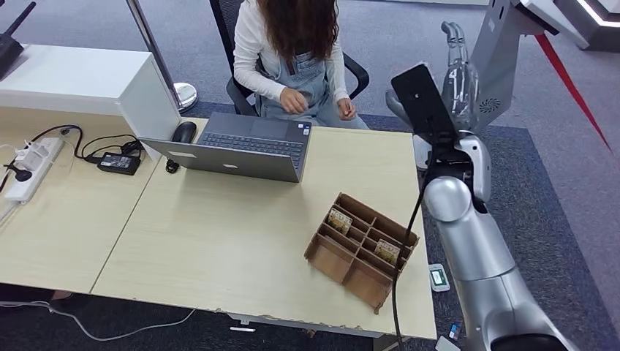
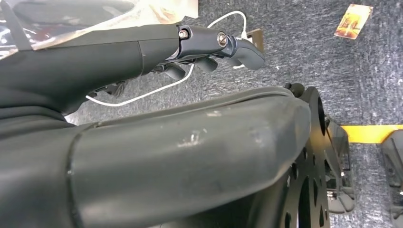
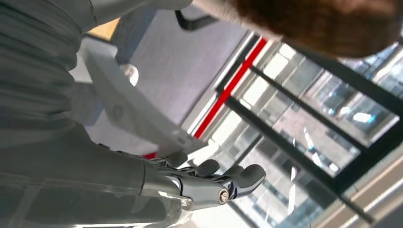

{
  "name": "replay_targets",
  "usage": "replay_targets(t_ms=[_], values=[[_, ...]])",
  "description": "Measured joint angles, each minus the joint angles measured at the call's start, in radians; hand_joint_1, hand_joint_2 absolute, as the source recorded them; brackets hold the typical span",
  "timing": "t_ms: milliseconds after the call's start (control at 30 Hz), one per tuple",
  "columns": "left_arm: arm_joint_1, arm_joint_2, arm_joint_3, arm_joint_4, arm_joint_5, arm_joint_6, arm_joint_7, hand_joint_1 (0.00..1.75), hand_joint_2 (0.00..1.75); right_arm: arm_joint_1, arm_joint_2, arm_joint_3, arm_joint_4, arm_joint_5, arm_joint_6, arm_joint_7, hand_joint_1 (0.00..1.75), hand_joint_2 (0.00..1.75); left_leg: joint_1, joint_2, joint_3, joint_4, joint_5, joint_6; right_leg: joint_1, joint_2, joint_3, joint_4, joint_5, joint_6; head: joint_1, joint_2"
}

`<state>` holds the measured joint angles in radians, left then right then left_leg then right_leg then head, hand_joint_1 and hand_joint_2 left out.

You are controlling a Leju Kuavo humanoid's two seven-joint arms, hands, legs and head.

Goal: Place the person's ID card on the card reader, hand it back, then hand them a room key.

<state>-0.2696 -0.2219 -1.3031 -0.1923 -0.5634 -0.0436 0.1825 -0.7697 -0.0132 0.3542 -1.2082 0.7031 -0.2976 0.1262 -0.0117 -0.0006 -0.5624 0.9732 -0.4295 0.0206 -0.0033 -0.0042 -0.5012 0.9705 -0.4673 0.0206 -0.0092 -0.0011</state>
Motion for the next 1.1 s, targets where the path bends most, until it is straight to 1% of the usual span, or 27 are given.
replay_targets(t_ms=[67,133,233,333,433,600,733,867,967,1100], values=[[0.000,0.000,0.000,0.000,0.000,-0.001,0.007,0.00,0.00,0.006,-0.029,-0.039,0.014,0.002,-0.028,-0.037,0.00,1.75,0.000,0.000,0.000,0.000,0.000,0.000,0.000,0.000,0.000,0.000,0.000,0.000,0.000,0.000],[0.000,0.000,0.000,0.000,0.001,-0.003,0.013,0.00,0.00,0.008,-0.055,-0.079,0.034,0.001,-0.057,-0.052,0.00,1.75,-0.001,0.000,0.000,0.000,0.000,0.000,0.000,0.001,0.000,0.000,0.000,0.000,0.000,0.000],[0.000,0.000,0.001,0.000,0.005,-0.009,0.022,0.00,0.00,0.017,-0.087,-0.135,0.053,-0.004,-0.094,-0.022,0.00,1.75,-0.001,0.000,0.000,0.000,0.000,0.000,0.000,0.001,0.000,0.000,0.000,0.000,0.000,0.000],[0.000,0.000,0.002,0.000,0.009,-0.011,0.029,0.00,0.00,0.041,-0.113,-0.195,0.055,-0.016,-0.109,0.023,0.00,1.75,-0.001,0.000,0.000,0.000,0.000,0.000,0.000,0.000,0.000,0.000,0.000,0.000,0.000,0.000],[0.000,0.001,0.004,0.000,0.009,-0.011,0.032,0.00,0.00,0.077,-0.138,-0.244,0.036,-0.033,-0.086,0.056,0.00,1.75,-0.001,0.000,0.000,0.001,0.000,0.000,-0.001,0.001,0.000,0.000,0.000,0.000,0.000,0.000],[0.001,0.000,0.006,0.000,0.009,-0.008,0.037,0.00,0.00,0.185,-0.202,-0.344,-0.058,-0.050,0.023,0.080,0.00,1.75,0.000,-0.003,0.000,0.001,-0.001,0.001,-0.001,-0.003,0.001,-0.001,-0.001,0.001,0.000,0.000],[0.001,0.000,0.006,0.000,0.007,-0.007,0.040,0.00,0.00,0.242,-0.227,-0.430,-0.102,-0.047,0.038,0.073,0.00,1.75,-0.001,0.000,0.000,0.000,-0.001,0.001,0.000,0.001,0.000,-0.001,0.000,0.001,0.000,0.000],[0.000,0.000,0.006,0.000,0.006,-0.006,0.044,0.00,0.00,0.283,-0.239,-0.490,-0.111,-0.042,0.038,0.059,0.00,1.75,-0.001,0.000,0.000,0.000,-0.001,0.001,0.000,0.000,0.001,-0.001,0.000,0.001,0.000,0.000],[0.000,0.000,0.006,0.000,0.005,-0.004,0.047,0.00,0.00,0.307,-0.242,-0.528,-0.110,-0.063,0.039,0.033,0.00,1.75,-0.001,0.000,0.000,0.000,-0.001,0.001,0.000,0.001,0.001,-0.001,0.000,0.001,0.000,0.000],[-0.001,0.000,0.007,0.000,0.003,-0.002,0.055,0.00,0.00,0.323,-0.232,-0.559,-0.108,-0.149,0.084,-0.047,0.00,1.75,-0.001,0.000,0.000,0.000,-0.001,0.001,0.000,0.001,0.001,-0.001,0.000,0.001,0.000,0.000]])
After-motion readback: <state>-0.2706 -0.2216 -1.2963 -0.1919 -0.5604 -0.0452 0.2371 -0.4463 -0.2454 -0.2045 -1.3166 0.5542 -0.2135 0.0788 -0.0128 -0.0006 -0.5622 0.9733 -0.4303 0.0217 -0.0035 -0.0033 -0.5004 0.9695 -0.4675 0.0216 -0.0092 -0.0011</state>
